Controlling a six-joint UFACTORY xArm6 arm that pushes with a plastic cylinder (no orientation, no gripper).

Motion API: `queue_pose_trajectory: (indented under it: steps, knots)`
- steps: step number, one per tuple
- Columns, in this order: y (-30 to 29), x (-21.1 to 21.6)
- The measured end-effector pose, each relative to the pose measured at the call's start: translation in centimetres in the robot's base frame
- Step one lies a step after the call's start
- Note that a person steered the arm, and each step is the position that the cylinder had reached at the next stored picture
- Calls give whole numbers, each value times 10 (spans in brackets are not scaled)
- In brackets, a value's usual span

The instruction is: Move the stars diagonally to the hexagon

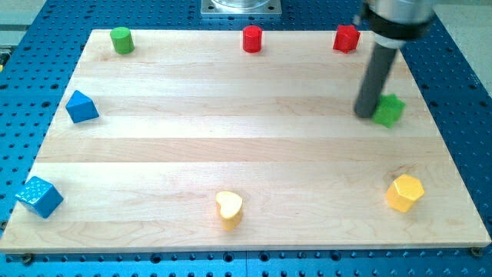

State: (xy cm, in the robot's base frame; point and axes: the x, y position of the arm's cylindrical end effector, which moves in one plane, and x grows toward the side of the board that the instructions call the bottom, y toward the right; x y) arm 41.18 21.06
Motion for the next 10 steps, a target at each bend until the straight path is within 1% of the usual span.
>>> queue_pose_trajectory:
  steps: [1, 2, 3, 4, 5, 6, 7, 9, 10]
  knots:
    - [15, -60]
    - [79, -38]
    - [42, -5]
    - [-4, 43]
    - [-4, 74]
    - [55, 66]
    - [48, 102]
    - [-19, 86]
    - [-32, 62]
